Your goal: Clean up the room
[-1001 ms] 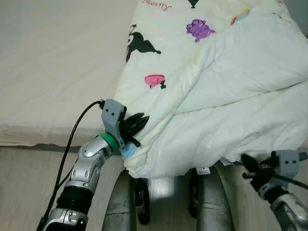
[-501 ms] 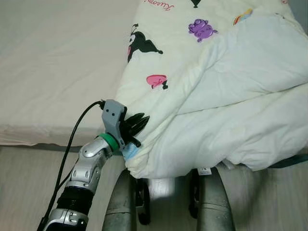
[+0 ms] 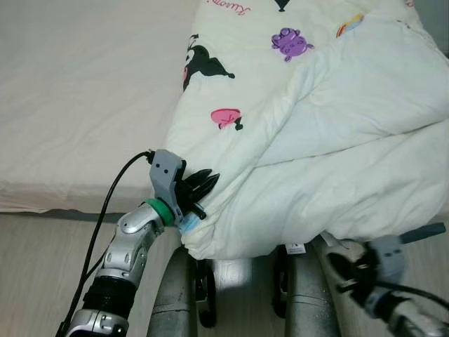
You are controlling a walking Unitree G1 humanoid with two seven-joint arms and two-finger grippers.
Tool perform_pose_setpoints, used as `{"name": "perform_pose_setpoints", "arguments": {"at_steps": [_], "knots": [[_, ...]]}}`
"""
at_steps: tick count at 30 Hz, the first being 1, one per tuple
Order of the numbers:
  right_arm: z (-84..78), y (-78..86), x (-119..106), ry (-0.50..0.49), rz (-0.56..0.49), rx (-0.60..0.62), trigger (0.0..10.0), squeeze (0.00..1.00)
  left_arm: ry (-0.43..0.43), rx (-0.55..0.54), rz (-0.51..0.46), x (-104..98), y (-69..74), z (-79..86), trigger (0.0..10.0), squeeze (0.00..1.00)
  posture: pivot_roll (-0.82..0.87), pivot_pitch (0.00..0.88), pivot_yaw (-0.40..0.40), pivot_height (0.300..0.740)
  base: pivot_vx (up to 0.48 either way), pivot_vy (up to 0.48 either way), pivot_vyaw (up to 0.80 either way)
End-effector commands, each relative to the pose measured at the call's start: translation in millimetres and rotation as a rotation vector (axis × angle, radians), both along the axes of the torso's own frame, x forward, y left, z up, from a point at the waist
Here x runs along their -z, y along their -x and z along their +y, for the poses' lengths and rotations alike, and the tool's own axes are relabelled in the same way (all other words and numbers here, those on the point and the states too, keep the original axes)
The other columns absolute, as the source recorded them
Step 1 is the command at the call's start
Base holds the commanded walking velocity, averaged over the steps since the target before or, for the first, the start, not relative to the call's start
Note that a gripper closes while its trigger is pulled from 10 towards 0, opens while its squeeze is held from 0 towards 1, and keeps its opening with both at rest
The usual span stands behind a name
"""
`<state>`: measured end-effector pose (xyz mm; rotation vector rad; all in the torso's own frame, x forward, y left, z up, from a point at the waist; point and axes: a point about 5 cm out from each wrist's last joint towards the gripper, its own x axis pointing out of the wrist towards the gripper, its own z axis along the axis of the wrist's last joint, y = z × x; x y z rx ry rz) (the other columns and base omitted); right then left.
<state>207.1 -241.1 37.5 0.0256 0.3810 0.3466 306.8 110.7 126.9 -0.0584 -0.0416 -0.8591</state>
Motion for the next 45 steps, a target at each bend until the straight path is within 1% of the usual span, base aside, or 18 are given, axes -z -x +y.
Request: {"name": "perform_pose_setpoints", "arguments": {"at_steps": [1,3,4,6,9,16,18,22,23,26,34,36,38,39,42,43,44,45], "knots": [[-7.8,4.0,7,0.026,0.028,0.050,0.0,0.00,-0.010,0.075,0.042,9,10.0,-2.7,10.0,0.00,-0.11,0.314,0.185,0.628,0.000,0.000,0.00],[-17.0,-7.1,6,0.074,0.009,0.107,0.0,0.00,-0.036,0.214,0.041,10,21.9,-10.7,10.0,0.00,-0.11,0.315,0.190,0.628,0.000,0.000,0.00],[-17.0,-7.1,6,0.074,0.009,0.107,0.0,0.00,-0.036,0.214,0.041,10,21.9,-10.7,10.0,0.00,-0.11,0.315,0.190,0.628,0.000,0.000,0.00],[-29.8,-18.9,4,0.160,-0.010,0.164,0.0,0.00,-0.107,0.371,0.033,12,37.2,-18.7,10.0,0.00,-0.11,0.314,0.191,0.628,0.000,0.000,0.00],[-43.7,-26.8,2,0.240,-0.016,0.221,0.0,0.00,-0.160,0.450,0.023,15,46.9,-24.5,10.0,0.00,-0.10,0.314,0.193,0.628,0.000,0.000,0.00],[-65.7,-30.9,4,0.376,0.027,0.275,0.0,0.00,-0.161,0.383,-0.001,17,42.5,-29.9,10.0,0.00,-0.09,0.317,0.197,0.628,0.000,0.000,0.00],[-80.7,-34.4,-2,0.461,0.010,0.327,0.0,0.00,-0.158,0.379,-0.002,16,41.4,-30.4,10.0,0.00,-0.09,0.318,0.199,0.628,0.000,0.000,0.00],[-113.8,-39.6,-34,0.567,-0.138,0.524,0.0,0.00,-0.159,0.365,-0.006,13,38.1,-25.9,10.0,0.00,-0.09,0.318,0.199,0.628,0.000,0.000,0.00],[-113.8,-39.6,-34,0.567,-0.138,0.524,0.0,0.00,-0.159,0.365,-0.006,13,38.1,-25.9,10.0,0.00,-0.09,0.318,0.199,0.628,0.000,0.000,0.00],[-125.0,-39.4,-64,0.589,-0.327,0.621,0.0,0.00,-0.162,0.332,-0.016,12,34.5,-21.9,10.0,0.00,-0.09,0.318,0.199,0.628,0.000,0.000,0.00],[-118.9,-38.1,-108,0.633,-0.615,0.633,0.0,0.00,-0.166,0.315,-0.024,13,31.8,-19.8,10.0,0.00,-0.10,0.315,0.196,0.628,0.000,0.000,0.00],[-108.2,-36.5,-126,0.613,-0.722,0.626,0.0,0.00,-0.170,0.331,-0.016,14,34.9,-18.9,10.0,0.00,-0.10,0.315,0.193,0.628,0.000,0.000,0.00],[-98.1,-35.1,-130,0.568,-0.747,0.611,0.0,0.00,-0.176,0.345,-0.007,16,37.9,-18.4,10.0,0.00,-0.10,0.315,0.193,0.628,0.000,0.000,0.00],[-84.1,-33.2,-120,0.514,-0.714,0.564,0.3,0.00,-0.187,0.367,0.008,19,42.0,-18.3,10.0,0.00,-0.10,0.315,0.193,0.628,0.000,0.000,0.00],[-74.4,-31.6,-112,0.478,-0.690,0.534,0.3,0.00,-0.194,0.382,0.018,21,44.7,-18.3,10.0,0.00,-0.10,0.315,0.193,0.628,0.000,0.000,0.00],[-60.0,-26.2,-93,0.429,-0.631,0.482,0.0,0.00,-0.204,0.398,0.027,23,47.3,-18.6,10.0,0.00,-0.11,0.314,0.191,0.628,0.000,0.000,0.00],[-60.0,-26.2,-93,0.429,-0.631,0.482,0.0,0.00,-0.204,0.398,0.027,23,47.3,-18.6,10.0,0.00,-0.11,0.314,0.191,0.628,0.000,0.000,0.00],[-43.4,-16.7,-67,0.387,-0.562,0.430,0.0,0.00,-0.211,0.412,0.034,24,48.9,-18.9,10.0,0.00,-0.11,0.314,0.191,0.628,0.000,0.000,0.00]]}}
